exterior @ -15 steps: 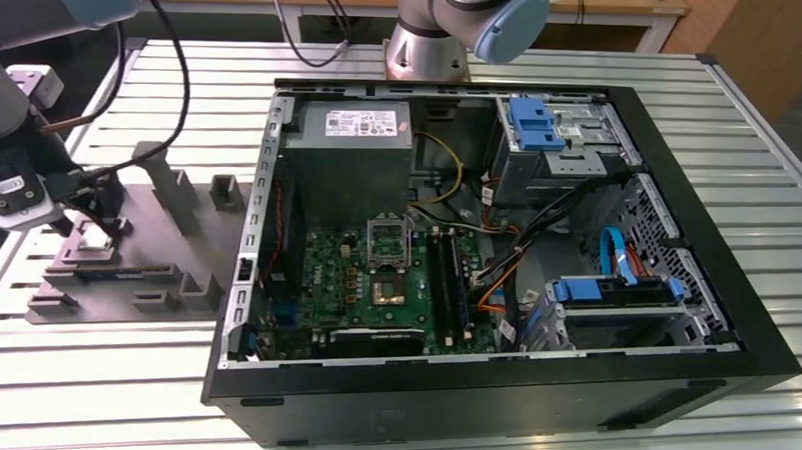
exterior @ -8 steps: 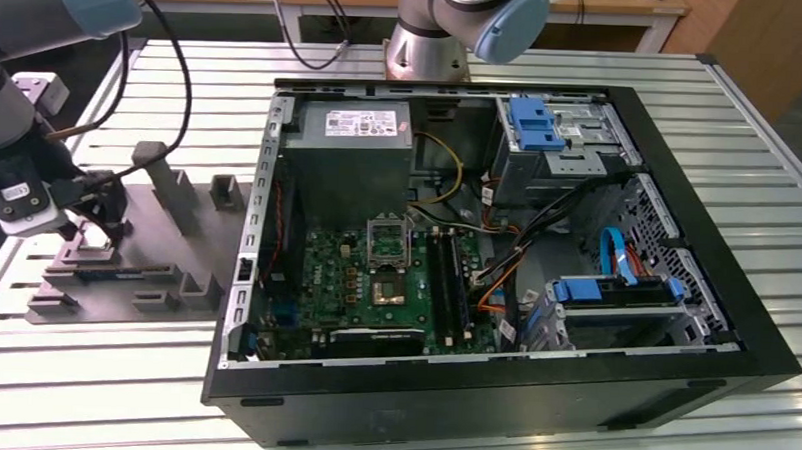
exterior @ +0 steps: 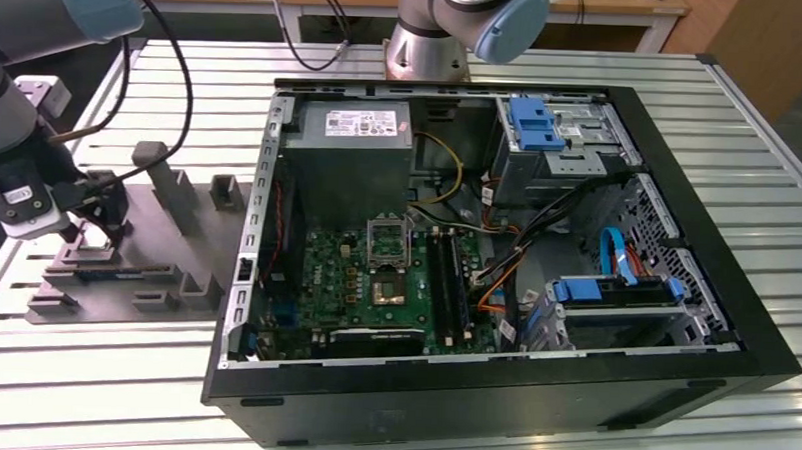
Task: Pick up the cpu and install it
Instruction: 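Pick up the cpu and move it towards the insertion slot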
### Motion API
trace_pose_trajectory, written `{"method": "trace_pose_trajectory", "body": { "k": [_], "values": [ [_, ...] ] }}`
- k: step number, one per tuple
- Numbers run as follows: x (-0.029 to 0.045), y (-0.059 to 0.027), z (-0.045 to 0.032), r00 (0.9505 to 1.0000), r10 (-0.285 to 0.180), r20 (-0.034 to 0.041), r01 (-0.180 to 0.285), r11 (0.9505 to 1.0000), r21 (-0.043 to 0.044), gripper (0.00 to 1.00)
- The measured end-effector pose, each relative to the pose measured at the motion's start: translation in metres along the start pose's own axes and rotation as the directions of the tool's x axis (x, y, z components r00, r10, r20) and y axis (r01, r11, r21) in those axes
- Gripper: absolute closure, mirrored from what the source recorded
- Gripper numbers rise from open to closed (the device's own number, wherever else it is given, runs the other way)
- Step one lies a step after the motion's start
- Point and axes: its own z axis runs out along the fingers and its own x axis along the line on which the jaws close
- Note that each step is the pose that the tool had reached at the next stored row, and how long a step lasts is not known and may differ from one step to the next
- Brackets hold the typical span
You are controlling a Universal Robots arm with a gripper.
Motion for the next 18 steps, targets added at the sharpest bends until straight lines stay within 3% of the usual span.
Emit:
{"method": "trace_pose_trajectory", "body": {
  "k": [18],
  "values": [
    [0.0027,-0.001,0.0054,1.0,-0.007,-0.0005,0.007,1.0,-0.0015,0.41]
  ]
}}
